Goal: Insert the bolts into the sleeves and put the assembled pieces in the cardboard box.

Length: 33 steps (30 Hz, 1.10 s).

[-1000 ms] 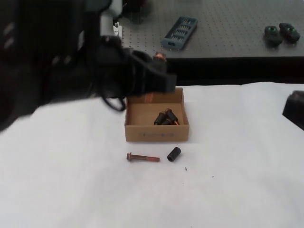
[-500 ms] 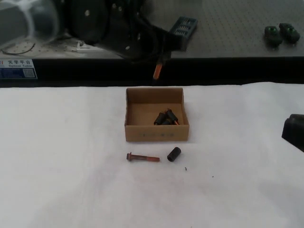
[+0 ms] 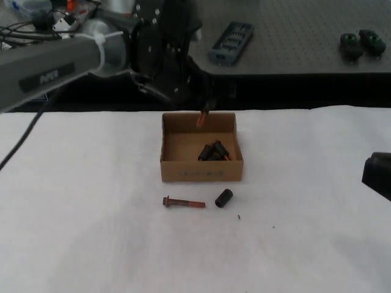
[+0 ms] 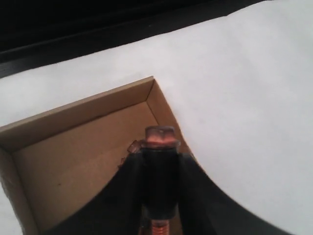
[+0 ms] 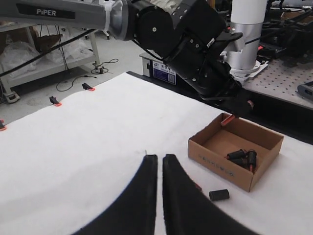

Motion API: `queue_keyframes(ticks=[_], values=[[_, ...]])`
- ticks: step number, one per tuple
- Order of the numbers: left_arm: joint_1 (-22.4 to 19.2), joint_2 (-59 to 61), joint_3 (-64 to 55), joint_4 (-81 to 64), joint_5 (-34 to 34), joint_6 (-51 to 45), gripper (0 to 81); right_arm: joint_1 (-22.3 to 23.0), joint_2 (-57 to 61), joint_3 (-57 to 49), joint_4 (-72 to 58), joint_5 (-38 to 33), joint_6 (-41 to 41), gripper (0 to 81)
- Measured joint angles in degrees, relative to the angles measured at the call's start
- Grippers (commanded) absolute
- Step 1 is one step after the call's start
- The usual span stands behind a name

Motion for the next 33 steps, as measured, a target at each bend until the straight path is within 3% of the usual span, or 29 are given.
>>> queue_keyframes(ticks=[8, 20, 22, 28, 33], values=[[1.04, 7.69, -3.55, -0.11, 0.0, 0.0, 0.6, 0.0, -0.12, 0.0, 7.01, 0.0, 0.0, 3.6], [1.04, 12.95, -3.63, -0.23, 0.0, 0.0, 0.2, 0.0, -0.12, 0.0, 7.4, 0.0, 0.0, 3.6], [1.04, 12.95, -3.63, -0.23, 0.0, 0.0, 4.5, 0.0, -0.12, 0.0, 7.4, 0.0, 0.0, 3.6], [1.04, 12.95, -3.94, -0.23, 0.0, 0.0, 30.1, 0.0, -0.12, 0.0, 7.55, 0.0, 0.0, 3.6], [1.04, 12.95, -3.92, -0.56, 0.0, -0.86, 29.0, 0.0, -0.12, 0.0, 7.55, 0.0, 0.0, 3.6]])
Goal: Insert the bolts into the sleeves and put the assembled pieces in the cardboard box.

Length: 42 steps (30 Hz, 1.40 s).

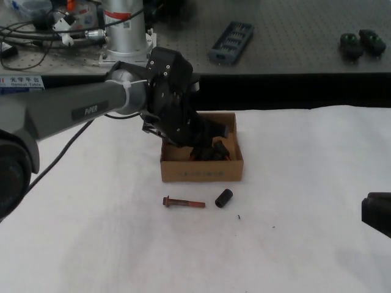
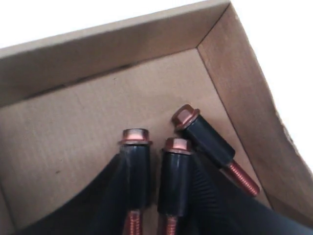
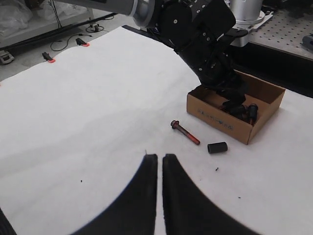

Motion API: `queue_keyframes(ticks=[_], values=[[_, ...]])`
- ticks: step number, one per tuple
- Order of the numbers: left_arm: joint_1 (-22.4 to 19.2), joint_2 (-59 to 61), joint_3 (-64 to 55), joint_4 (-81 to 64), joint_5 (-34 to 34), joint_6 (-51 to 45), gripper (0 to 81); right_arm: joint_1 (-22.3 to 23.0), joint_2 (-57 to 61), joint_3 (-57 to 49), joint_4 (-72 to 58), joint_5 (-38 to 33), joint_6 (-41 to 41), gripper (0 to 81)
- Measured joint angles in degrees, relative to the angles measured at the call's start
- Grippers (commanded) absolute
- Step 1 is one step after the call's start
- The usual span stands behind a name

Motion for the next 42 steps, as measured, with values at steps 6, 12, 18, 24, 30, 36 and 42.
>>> queue_keyframes(ticks=[6, 12, 18, 24, 30, 36, 42], values=[[0.0, -0.79, 0.0, 0.15, 0.89, -0.53, 22.1, 0.0, 0.0, 0.0, -0.54, 0.49, 0.0, 3.6], [0.11, -10.61, -0.12, 6.6, 1.28, 2.38, 14.2, 0.0, 0.0, 0.0, -3.52, 5.95, 0.0, 3.6], [0.94, -15.77, -0.17, 11.2, 1.36, 4.15, 6.2, -2.15, 4.44, -1.39, -6.85, 5.67, 3.07, 3.6], [2.1, -17.96, -0.17, 15.11, 1.35, 4.85, 6.2, -5.65, 16.17, -6.3, -6.88, -2.03, 3.94, 3.6], [3.26, -20.91, 0.09, 17.6, 0.18, 5.9, 6.2, -12.94, 32.44, -14.91, -7.2, -12.57, 2.44, 3.6], [4.45, -26.06, 6.79, 16.6, 0.01, 6.42, 6.2, -17.16, 40.31, -20.59, -7.28, -18.02, -1.18, 4.1], [5.51, -36.06, 24.89, 10.28, -0.19, 6.65, 6.2, -19.06, 49.35, -26.78, -6.54, -20.73, -5.05, 29.5]])
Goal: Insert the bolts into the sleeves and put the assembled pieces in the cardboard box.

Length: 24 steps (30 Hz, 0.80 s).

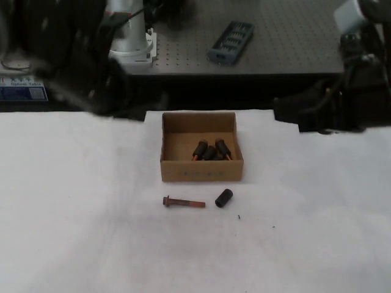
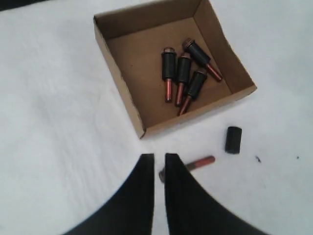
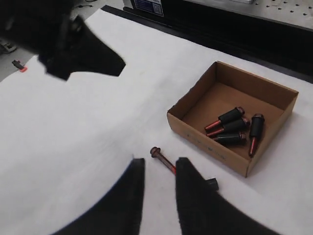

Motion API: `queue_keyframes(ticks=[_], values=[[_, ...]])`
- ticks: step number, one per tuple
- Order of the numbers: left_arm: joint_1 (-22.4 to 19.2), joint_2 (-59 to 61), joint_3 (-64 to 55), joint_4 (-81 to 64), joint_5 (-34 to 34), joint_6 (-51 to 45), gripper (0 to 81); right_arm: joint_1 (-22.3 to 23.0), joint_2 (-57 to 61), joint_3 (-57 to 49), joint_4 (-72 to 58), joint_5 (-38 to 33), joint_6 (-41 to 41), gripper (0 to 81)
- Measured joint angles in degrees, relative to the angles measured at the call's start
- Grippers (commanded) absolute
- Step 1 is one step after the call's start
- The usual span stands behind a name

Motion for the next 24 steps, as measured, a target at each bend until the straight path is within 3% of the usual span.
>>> queue_keyframes(ticks=[9, 15, 24], values=[[0.37, -14.5, 23.12, -10.4, 0.05, -3.54, 6.2, 1.38, 14.38, -11.68, 7.39, 0.41, -14.39, 29.4], [0.54, -23.58, 32.91, -12.75, -0.73, -4.71, 6.2, 3.61, 21.13, -17.14, 9.42, 2.24, -17.84, 29.4], [3.38, -35.68, 43.26, -13.02, -1.45, -4.76, 6.2, 11.26, 36.19, -27.62, 15.2, 11.08, -28.79, 29.4]])
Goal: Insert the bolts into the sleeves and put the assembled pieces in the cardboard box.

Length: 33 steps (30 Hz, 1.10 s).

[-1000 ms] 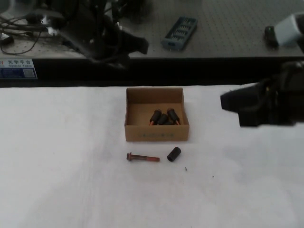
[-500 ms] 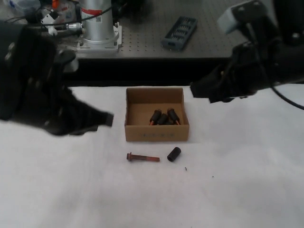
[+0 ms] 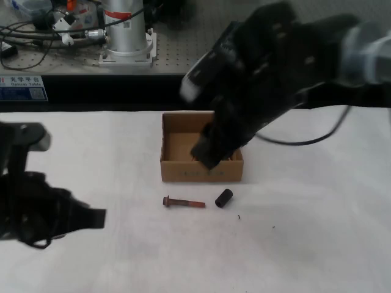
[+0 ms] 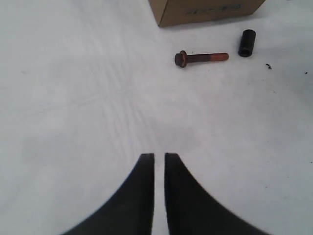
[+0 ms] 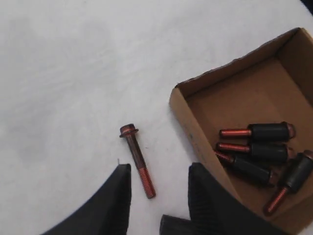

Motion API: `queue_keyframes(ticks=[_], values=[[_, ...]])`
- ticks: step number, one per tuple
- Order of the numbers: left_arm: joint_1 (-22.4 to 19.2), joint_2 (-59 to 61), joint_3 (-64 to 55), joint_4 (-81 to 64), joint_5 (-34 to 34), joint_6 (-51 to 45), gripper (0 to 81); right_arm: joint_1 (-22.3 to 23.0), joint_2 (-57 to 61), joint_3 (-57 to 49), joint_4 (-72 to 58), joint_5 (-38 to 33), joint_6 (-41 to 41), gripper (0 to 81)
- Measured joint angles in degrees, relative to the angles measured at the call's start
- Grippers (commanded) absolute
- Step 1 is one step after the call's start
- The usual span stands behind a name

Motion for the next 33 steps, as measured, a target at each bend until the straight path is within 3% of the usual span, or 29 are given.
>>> queue_keyframes(ticks=[10, 25, 33], values=[[4.09, -10.6, 5.36, 6.65, 0.0, 3.01, 6.2, 3.79, 9.68, -5.99, 1.49, 3.64, -2.73, 29.4], [4.35, -14.18, 5.37, 10.36, 0.0, 4.65, 6.2, 3.88, 16.48, -9.25, 3.19, 4.24, -3.16, 29.1], [4.35, -14.18, 5.37, 10.36, 0.0, 4.65, 6.2, 3.88, 17.21, -9.65, 3.5, 3.56, -3.22, 6.7]])
